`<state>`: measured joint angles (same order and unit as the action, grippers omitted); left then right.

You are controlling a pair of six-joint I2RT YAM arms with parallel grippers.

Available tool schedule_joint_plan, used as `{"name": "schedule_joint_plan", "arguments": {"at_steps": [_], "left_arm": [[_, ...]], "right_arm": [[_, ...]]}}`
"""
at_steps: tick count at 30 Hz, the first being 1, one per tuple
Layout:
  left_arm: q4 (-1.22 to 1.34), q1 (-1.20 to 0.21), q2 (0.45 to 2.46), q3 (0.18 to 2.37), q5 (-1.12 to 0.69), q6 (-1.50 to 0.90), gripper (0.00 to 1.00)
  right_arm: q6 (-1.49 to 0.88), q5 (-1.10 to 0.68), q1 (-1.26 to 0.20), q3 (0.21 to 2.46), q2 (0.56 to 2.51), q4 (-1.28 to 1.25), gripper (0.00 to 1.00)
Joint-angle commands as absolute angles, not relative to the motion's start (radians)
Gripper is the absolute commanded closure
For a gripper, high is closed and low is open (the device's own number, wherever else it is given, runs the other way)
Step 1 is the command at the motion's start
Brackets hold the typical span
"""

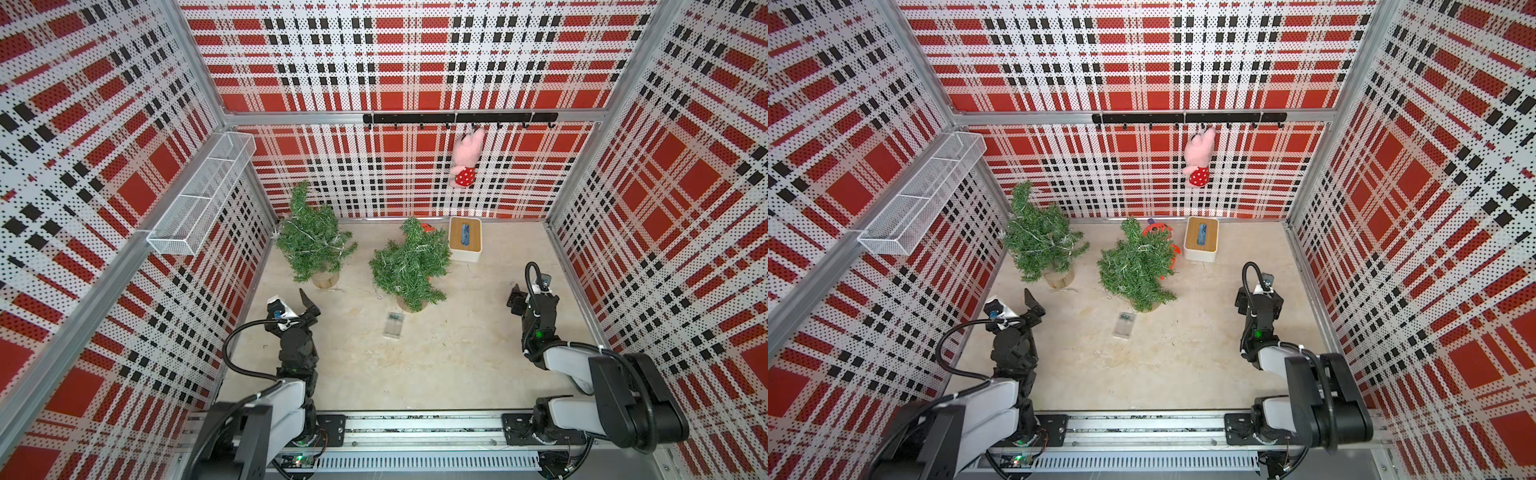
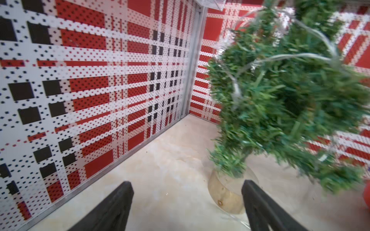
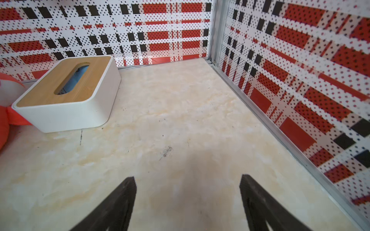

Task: Wrap string light around the christmas tree
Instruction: Reset both arms

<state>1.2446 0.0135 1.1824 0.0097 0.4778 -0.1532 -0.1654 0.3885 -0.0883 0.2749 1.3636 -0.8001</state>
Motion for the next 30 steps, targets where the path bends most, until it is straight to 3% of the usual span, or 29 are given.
{"name": "schedule_joint_plan", "arguments": {"at_steps": [1,4,8,9,13,15,20,24,30], "left_arm": [[1.638,0.086,1.347,-0.048,0.215,-0.17,0.11],[1.782,0.09,1.537,-0.005,0.139,-0.137,0.11],[1.757,0.04,1.607,0.048,0.195,-0.096,0.08],[1.674,0.027,1.584,0.072,0.23,-0.091,0.01],[1.586,-0.016,1.581,0.116,0.398,-0.09,0.02],[1.564,-0.018,1.58,0.129,0.393,-0.084,0.02],[1.427,-0.045,1.58,0.2,0.381,-0.047,0.02],[1.533,-0.102,1.592,0.157,0.418,0.019,0.02],[1.427,-0.05,1.583,0.204,0.349,-0.026,0.02]], "right_arm": [[-0.105,0.349,-0.083,0.269,1.382,-0.998,0.07],[-0.085,0.346,-0.081,0.223,1.431,-1.147,0.0],[-0.045,0.325,-0.085,0.156,1.622,-1.499,0.0],[-0.051,0.342,-0.092,0.158,1.595,-1.454,0.0],[-0.078,0.373,-0.083,0.236,1.586,-1.293,0.0],[-0.098,0.379,-0.081,0.27,1.563,-1.177,0.0],[-0.089,0.376,-0.082,0.268,1.577,-1.212,0.0],[-0.086,0.376,-0.081,0.268,1.578,-1.215,0.0],[-0.086,0.375,-0.082,0.268,1.577,-1.212,0.0]]}}
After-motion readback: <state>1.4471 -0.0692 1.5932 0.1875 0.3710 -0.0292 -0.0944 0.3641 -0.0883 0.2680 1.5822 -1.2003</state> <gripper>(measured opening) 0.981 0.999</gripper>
